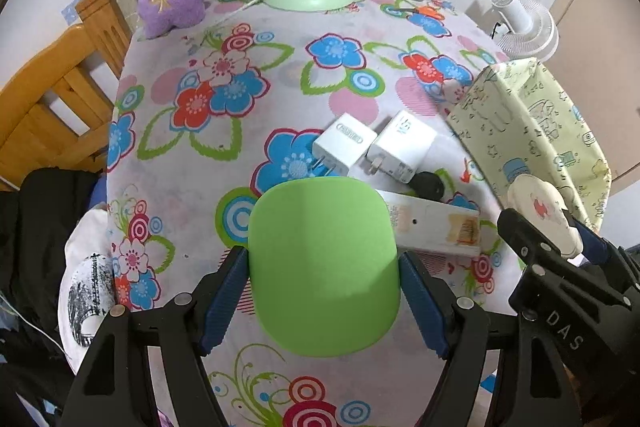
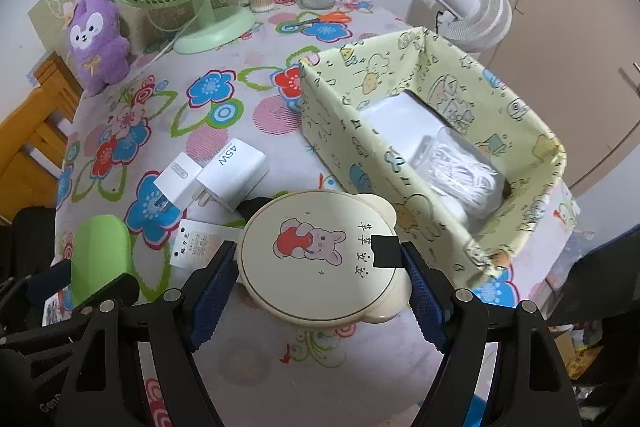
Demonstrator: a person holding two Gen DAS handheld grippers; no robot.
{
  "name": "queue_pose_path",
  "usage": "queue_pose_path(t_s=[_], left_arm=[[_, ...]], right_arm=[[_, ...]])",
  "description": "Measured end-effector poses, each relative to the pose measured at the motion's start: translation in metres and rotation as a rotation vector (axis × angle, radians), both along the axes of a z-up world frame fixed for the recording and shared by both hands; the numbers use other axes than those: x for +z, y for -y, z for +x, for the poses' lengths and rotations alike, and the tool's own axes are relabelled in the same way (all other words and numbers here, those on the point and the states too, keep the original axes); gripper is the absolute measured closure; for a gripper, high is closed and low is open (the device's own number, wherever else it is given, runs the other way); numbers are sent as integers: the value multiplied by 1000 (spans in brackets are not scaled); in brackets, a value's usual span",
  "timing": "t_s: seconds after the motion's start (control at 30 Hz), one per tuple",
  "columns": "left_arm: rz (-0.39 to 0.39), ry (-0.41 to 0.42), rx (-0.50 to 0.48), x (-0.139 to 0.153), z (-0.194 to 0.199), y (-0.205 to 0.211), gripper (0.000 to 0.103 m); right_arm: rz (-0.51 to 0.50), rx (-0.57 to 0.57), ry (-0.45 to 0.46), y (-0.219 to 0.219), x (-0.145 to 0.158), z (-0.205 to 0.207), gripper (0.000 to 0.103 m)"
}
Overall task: Organize rigid objects
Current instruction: 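Lift the green pad with the left tool while the right tool carries the compact toward the storage box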
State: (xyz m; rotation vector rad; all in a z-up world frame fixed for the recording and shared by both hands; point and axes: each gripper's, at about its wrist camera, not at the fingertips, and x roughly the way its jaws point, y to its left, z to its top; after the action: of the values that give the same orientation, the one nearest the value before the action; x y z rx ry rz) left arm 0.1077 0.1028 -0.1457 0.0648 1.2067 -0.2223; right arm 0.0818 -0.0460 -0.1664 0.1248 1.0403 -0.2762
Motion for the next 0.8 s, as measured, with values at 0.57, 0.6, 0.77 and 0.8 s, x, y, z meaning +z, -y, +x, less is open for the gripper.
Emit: queue_pose_path(t_s=[0.57,0.6,0.77,0.8], left_arm=[[1,85,-74,44,-1,19,25],[-2,88,-76,47,0,20,25],[-12,101,-79,57,2,22,25],[-8,106,-81,59,2,23,25]], right_arm=[[-32,-24,16,10,41,-17,22],[-33,-23,19,10,43,-16,22],[-41,-16,39,11,56,-15,22],[-39,-17,41,12,57,-14,22]])
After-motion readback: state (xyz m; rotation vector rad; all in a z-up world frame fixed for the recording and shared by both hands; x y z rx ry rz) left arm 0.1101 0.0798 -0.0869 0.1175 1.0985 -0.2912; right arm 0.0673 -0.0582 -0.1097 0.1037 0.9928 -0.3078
